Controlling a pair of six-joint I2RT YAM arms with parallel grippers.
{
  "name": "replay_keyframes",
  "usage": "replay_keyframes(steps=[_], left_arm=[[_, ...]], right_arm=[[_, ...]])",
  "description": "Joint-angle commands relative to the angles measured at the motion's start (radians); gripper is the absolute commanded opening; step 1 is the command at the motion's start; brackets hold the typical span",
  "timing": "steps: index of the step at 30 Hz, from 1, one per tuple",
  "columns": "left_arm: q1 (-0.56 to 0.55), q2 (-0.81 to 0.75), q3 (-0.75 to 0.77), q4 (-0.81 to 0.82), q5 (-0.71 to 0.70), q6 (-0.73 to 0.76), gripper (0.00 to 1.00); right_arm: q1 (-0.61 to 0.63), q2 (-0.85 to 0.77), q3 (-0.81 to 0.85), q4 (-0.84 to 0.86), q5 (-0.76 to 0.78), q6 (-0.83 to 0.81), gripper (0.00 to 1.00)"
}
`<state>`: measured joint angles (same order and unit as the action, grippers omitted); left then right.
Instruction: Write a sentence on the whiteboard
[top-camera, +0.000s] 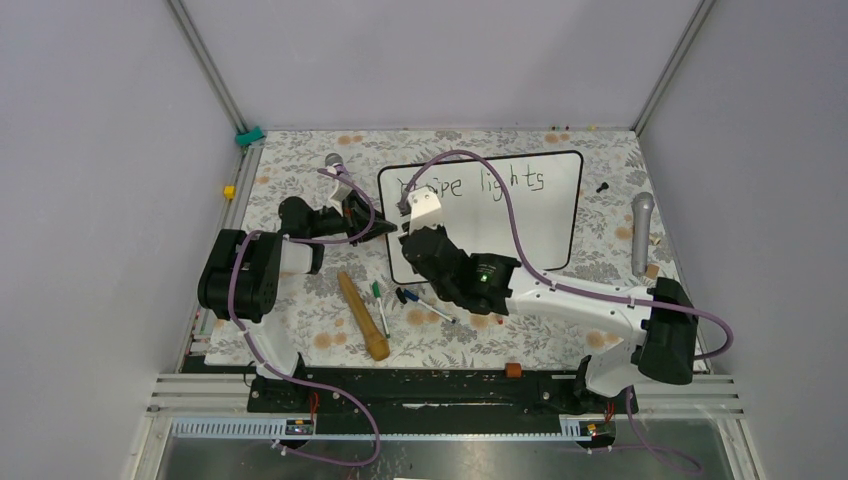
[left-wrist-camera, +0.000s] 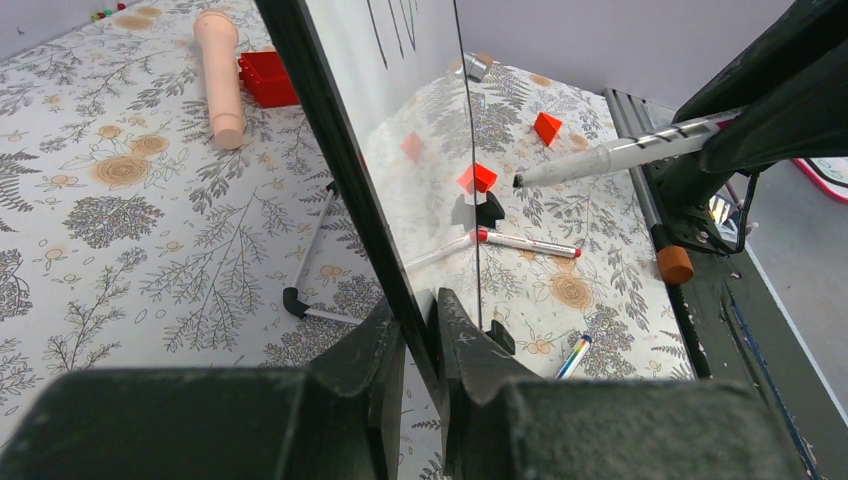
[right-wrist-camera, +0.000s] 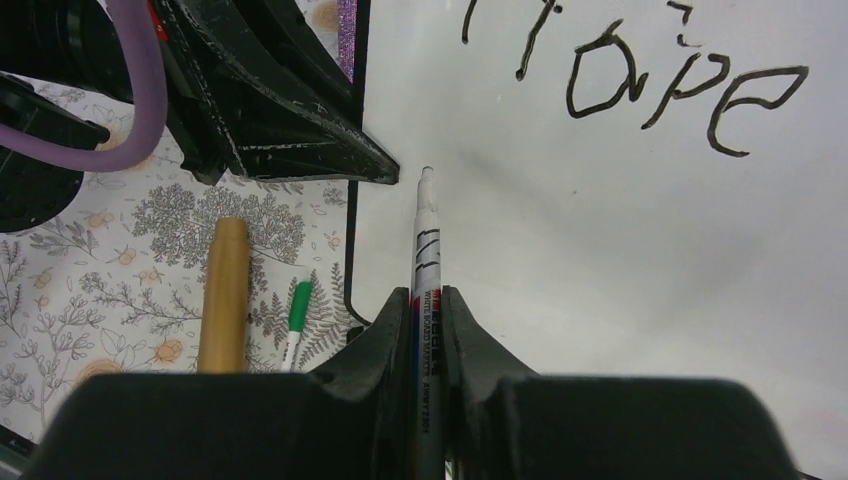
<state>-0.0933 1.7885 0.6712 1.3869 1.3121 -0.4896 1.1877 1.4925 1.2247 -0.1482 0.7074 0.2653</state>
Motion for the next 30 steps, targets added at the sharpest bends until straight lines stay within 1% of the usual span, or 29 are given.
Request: replay_keyframes(steps=[1,5,7,14,17,25,30], left_arm=[[0.003,-0.017,-0.015,0.087,0.000,0.148,0.00],[0.003,-0.014,-0.014,0.087,0.006,0.146,0.00],[0.003,-0.012,-0.012,0.087,0.013,0.145,0.00],[0.002,-0.015,-0.014,0.087,0.014,0.149,0.00],[0.001,-0.015,-0.013,0.087,0.013,0.149,0.00],[0.001,-0.017,-0.015,0.087,0.013,0.151,0.00],[0.001,-0.020,-0.019,0.087,0.015,0.157,0.00]], right_arm=[[0.010,0.019,0.090,-0.031,0.046,-0.011,0.00],[0.009,0.051,0.131,-0.084,0.069,-0.013,0.00],[0.009,0.049,0.126,-0.102,0.070,-0.008,0.00],[0.011,0.006,0.027,-0.096,0.033,0.036,0.00],[0.010,0.007,0.009,-0.088,0.029,0.037,0.00],[0.010,0.042,0.031,-0.085,0.065,0.009,0.00],[0.010,0.086,0.075,-0.120,0.072,0.008,0.00]])
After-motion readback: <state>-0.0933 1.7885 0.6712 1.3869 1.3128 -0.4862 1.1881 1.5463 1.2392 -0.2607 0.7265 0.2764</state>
